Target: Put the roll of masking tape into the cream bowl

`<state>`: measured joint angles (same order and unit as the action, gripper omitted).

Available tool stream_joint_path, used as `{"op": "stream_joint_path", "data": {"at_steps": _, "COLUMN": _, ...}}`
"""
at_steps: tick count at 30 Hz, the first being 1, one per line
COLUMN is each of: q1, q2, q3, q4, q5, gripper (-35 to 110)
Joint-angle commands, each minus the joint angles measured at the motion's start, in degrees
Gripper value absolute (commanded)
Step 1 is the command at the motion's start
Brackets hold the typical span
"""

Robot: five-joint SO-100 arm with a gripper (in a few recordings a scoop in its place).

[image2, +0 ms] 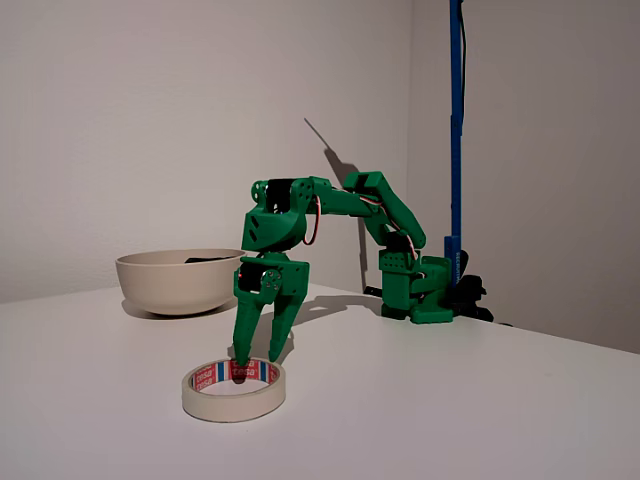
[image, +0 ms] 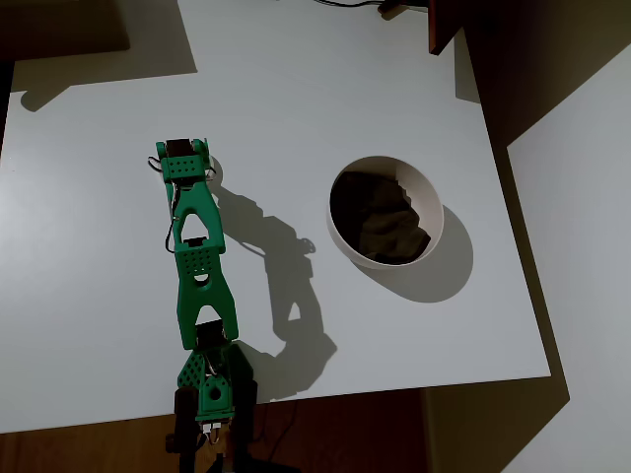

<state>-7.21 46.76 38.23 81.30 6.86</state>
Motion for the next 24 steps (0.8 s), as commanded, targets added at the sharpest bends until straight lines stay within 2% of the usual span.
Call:
{"op": "stream_joint_path", "data": {"at_steps": 1, "q1": -0.8, "q2": 8.2, "q3": -1.4, "q4": 1.1, "q5": 0.4, "gripper": 17}}
{"op": "stream_joint_path", "data": {"at_steps": 24, "q1": -1.9, "q2": 4.0, "q3": -1.4, "q4": 3.6, "q5": 2.4, "gripper": 18}}
